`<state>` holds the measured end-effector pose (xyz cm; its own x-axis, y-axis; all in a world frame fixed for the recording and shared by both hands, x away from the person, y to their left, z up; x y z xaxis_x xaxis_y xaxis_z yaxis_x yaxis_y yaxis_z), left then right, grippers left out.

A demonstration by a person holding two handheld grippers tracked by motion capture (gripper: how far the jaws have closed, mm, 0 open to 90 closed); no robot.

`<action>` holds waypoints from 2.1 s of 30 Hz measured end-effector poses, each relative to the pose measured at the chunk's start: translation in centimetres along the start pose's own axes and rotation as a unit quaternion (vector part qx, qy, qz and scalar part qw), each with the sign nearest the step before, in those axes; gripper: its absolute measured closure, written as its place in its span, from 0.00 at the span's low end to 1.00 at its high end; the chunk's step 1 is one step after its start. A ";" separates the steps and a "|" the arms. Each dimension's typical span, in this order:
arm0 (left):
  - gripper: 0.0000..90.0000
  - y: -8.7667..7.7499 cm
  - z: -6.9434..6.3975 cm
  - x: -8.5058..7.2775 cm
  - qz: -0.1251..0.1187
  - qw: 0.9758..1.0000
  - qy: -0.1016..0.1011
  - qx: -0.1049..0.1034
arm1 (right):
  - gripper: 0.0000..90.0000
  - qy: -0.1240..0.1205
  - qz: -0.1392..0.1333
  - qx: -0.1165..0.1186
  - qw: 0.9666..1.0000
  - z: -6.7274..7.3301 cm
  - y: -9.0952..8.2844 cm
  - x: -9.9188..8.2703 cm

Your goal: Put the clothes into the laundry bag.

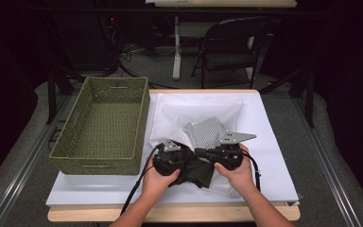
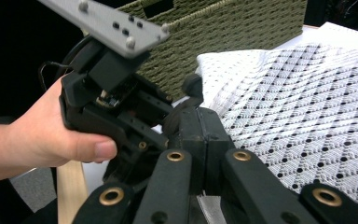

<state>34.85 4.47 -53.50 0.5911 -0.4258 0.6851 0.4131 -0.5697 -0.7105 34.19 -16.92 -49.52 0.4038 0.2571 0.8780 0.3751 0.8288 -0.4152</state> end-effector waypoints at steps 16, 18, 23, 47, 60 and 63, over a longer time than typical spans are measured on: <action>0.81 1.4 -0.8 2.8 -0.027 0.999 -0.025 -0.021 | 1.00 0.006 -0.023 0.030 0.999 0.9 -0.4 1.0; 0.81 1.8 -0.9 2.9 -0.023 0.999 -0.023 -0.026 | 1.00 0.004 -0.024 0.033 0.999 1.1 -0.3 1.1; 0.81 1.5 -0.2 3.1 -0.043 0.998 -0.044 -0.020 | 1.00 0.001 -0.021 0.029 0.999 1.0 -0.3 1.0; 0.46 0.7 1.6 4.2 -0.081 0.993 -0.081 -0.020 | 1.00 0.015 -0.032 -0.004 0.999 -0.4 -1.2 0.8; 0.30 -0.9 1.4 1.1 -0.044 0.998 -0.042 -0.007 | 1.00 0.018 -0.033 -0.011 0.999 -0.7 -1.2 0.7; 0.28 -0.3 1.5 0.5 -0.029 0.999 -0.043 -0.004 | 1.00 0.017 -0.031 -0.010 0.999 -0.8 -1.2 0.6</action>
<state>36.01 5.49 -53.15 0.6234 -0.3307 0.7085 0.4426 -0.5977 -0.6684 34.63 -18.10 -48.69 0.4072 0.1876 0.8939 0.4173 0.8324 -0.3648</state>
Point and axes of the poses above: each handheld gripper's, and its own axes: y roughly forward along the jaws, x roughly out of its top, z roughly to its left, the point moved 1 cm from there along y, roughly forward along the jaws, and after that the axes turned 4 degrees about z, right-handed, at the moved point
